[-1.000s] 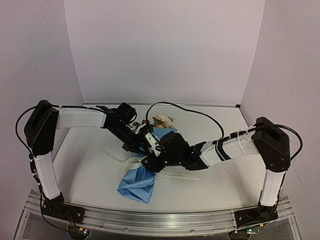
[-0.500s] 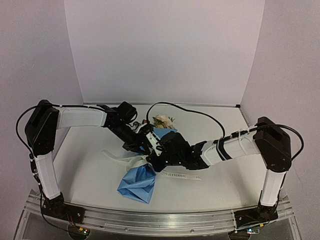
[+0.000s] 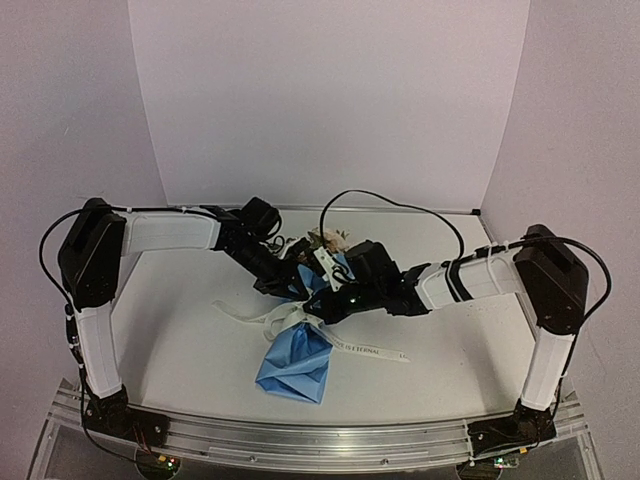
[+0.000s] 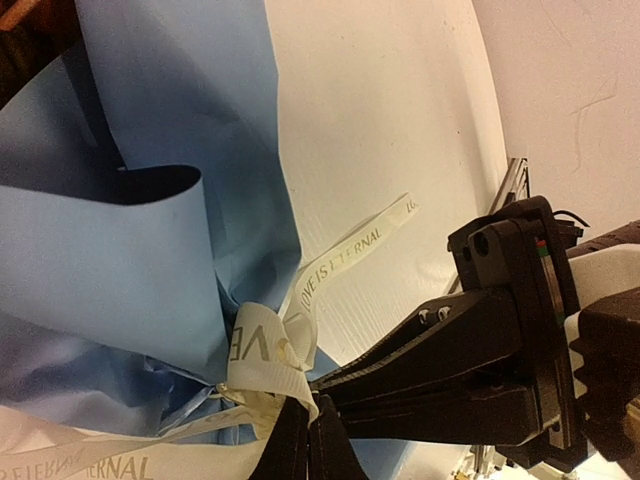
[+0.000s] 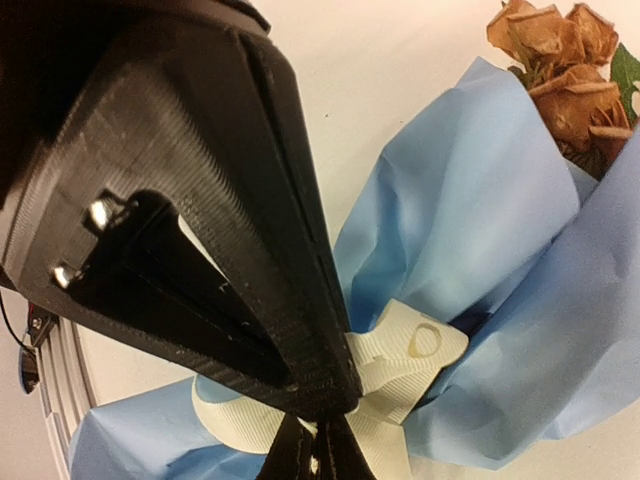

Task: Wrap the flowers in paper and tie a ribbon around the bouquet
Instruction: Cross the half-tied ribbon over the folded bouquet.

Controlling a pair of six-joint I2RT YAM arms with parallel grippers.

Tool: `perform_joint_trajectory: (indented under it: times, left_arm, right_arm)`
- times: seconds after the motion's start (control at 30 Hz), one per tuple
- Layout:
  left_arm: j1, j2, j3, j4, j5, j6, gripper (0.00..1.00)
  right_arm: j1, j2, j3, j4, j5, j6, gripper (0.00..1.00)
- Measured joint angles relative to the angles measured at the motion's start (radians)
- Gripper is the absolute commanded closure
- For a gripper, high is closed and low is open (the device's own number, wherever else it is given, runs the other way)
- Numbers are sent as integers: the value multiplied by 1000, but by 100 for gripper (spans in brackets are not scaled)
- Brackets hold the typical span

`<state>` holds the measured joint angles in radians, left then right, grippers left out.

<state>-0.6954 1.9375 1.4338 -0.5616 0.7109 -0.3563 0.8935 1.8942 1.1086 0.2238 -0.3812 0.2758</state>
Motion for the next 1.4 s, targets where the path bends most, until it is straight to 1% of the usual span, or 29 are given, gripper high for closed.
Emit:
perform_joint_trajectory:
  times: [0.23,0.4,0.5,0.63,0.9,1.03,1.1,1.17,1.23,1.27,1.4]
  left_arm:
    - [-16,3,-42,52,-24,-35,100]
    - [-25,3,-56,81,-46,-38,100]
    - [-27,3,-66,98,-61,-42,100]
    - [-10,8,-90,99,-118,-47,100]
    - [8,18,-114,99,-161,-62,100]
    - [8,18,-114,99,-164,-63,100]
    - [7,18,-114,99,-164,-62,100]
    - [7,18,-114,99,-162,-62,100]
    - [6,18,-114,99,-159,-61,100]
    - [5,18,-114,99,-156,-61,100]
    - [3,18,-114,98,-144,-57,100]
  right_arm:
    - [-11,-9,-34,-4,-31,-15,100]
    - [-17,-28,-38,-45,-31,-55,100]
    - [-22,-38,-38,-64,-27,-75,94]
    - [-30,-68,-48,-140,-20,-95,91]
    - [-37,-121,-58,-255,15,-132,91]
    - [-37,-143,-62,-285,30,-142,83]
    - [-35,-157,-62,-299,34,-147,75]
    - [-30,-174,-62,-314,43,-159,63]
    - [-18,-186,-57,-327,52,-183,55]
    - [-10,-188,-52,-332,55,-196,52]
    - [19,-183,-5,-353,54,-269,47]
